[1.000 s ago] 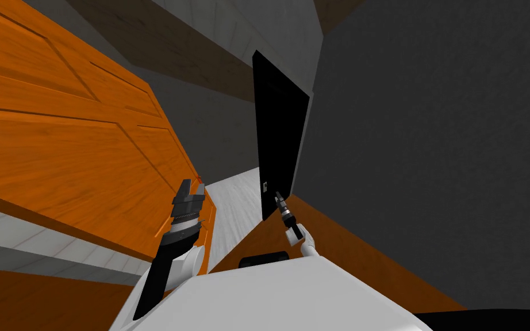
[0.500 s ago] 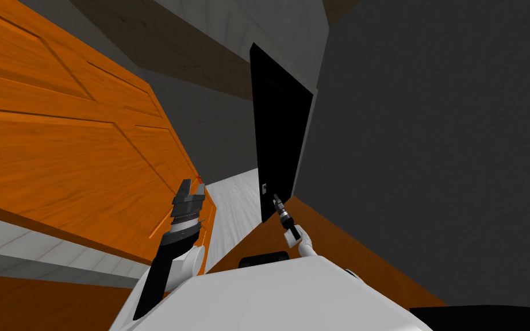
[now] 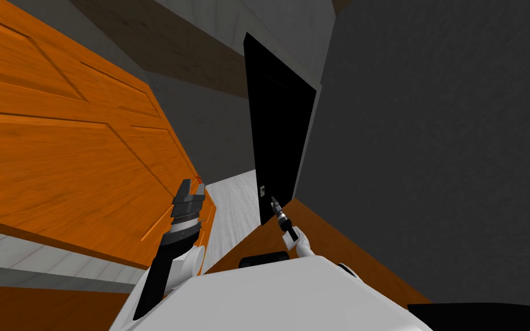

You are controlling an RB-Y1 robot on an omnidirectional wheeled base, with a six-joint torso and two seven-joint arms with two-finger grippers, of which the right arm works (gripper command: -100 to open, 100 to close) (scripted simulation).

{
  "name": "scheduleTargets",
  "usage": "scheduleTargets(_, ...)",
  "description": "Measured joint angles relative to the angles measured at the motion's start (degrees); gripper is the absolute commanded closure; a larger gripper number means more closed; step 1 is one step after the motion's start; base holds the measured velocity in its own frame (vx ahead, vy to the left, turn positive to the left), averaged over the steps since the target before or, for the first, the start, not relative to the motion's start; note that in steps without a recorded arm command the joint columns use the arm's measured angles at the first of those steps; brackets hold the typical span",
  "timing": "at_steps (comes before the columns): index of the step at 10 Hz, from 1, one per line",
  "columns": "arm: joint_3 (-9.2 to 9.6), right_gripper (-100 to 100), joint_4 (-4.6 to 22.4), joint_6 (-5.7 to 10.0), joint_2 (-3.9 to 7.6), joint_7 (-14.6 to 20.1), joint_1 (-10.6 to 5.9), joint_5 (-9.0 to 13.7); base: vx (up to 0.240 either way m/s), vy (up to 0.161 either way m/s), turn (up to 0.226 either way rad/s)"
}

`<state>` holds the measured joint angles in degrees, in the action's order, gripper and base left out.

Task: Push the door open

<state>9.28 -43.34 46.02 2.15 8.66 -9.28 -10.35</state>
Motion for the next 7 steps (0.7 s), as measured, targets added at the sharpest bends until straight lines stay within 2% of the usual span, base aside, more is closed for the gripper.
scheduleTargets(2, 0.46, -100, 1.5, 0.17, -0.36, 0.2, -0.37, -0.3, 0.061, -0.070, 0.054)
scheduleTargets(6, 0.95, -100, 8.3, 1.63, -1.90, 0.0, -3.31, -0.6, 0.062, -0.101, 0.084)
scheduleTargets(7, 1.23, -100, 9.1, 1.73, -2.19, 0.1, -3.38, -0.7, 0.081, -0.104, 0.052)
